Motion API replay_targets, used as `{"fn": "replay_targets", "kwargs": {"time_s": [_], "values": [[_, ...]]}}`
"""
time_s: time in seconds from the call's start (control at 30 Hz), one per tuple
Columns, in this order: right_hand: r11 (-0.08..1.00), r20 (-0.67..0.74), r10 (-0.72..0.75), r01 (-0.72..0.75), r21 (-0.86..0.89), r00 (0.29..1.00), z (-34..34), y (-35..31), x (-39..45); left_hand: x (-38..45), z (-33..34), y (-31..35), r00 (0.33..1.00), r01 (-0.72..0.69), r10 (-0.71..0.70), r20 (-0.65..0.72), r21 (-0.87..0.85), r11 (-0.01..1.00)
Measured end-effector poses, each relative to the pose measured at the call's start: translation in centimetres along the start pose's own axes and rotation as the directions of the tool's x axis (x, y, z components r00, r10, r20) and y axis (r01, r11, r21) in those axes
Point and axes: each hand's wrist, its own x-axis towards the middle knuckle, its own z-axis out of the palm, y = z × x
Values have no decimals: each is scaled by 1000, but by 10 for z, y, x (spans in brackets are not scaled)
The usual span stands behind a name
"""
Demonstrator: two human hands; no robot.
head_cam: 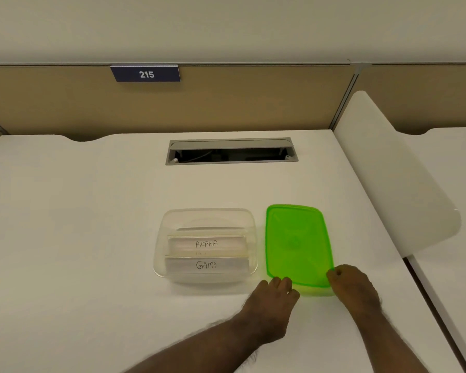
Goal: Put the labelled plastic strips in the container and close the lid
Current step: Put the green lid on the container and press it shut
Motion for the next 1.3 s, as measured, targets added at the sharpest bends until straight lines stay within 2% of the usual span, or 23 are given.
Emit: {"fn": "replay_targets", "kwargs": {"time_s": [0.1,0.17,0.23,0.37,0.5,0.57,0.63,0.7,0.77,0.83,0.93,1.03,1.1,1.13,1.17,1.23,1.3], "values": [[964,45,-3,-9,265,999,-28,-11,-6,6,-17,-8,980,76,-90,-180,-83,994],[884,62,-1,-28,467,998,-43,-21,-13,9,-30,-14,952,110,-142,-272,-130,985],[809,85,-14,-39,587,996,-58,-31,-21,12,-44,-19,919,126,-187,-347,-191,974],[741,105,-79,-12,671,991,-87,-50,-39,17,-72,-24,859,149,-257,-443,-264,953],[681,45,-150,70,729,988,-107,-66,-53,21,-101,-23,814,116,-240,-529,-256,960],[638,-3,-202,134,758,979,-115,-75,-57,18,-115,-21,786,78,-258,-562,-323,943],[602,-34,-249,182,778,968,-118,-83,-58,9,-130,-25,738,64,-346,-580,-451,890],[592,-72,-268,223,775,961,-112,-90,-54,-3,-144,-36,706,39,-442,-553,-592,805],[614,-136,-239,258,746,962,-99,-97,-46,-17,-152,-53,705,1,-514,-489,-724,690],[663,-194,-196,276,696,961,-82,-102,-38,-32,-155,-75,683,6,-633,-364,-864,503],[701,-191,-176,259,664,966,-55,-112,-29,-54,-152,-107,618,-1,-777,-117,-989,149],[722,-169,-236,289,629,957,-27,-125,-28,-79,-141,-132,575,0,-817,45,-998,-55],[761,-152,-278,313,569,949,-11,-135,-27,-95,-129,-144,534,37,-837,118,-993,-116],[776,-133,-289,314,548,948,-4,-139,-28,-103,-122,-150,492,65,-859,143,-990,-127],[789,-114,-295,309,532,949,2,-144,-28,-110,-115,-156,435,123,-889,143,-987,-99],[806,-96,-304,310,504,948,13,-153,-30,-122,-98,-169,329,330,-942,67,-943,48],[824,-71,-321,315,471,944,22,-161,-31,-129,-85,-177,284,484,-959,-2,-863,146]]}}
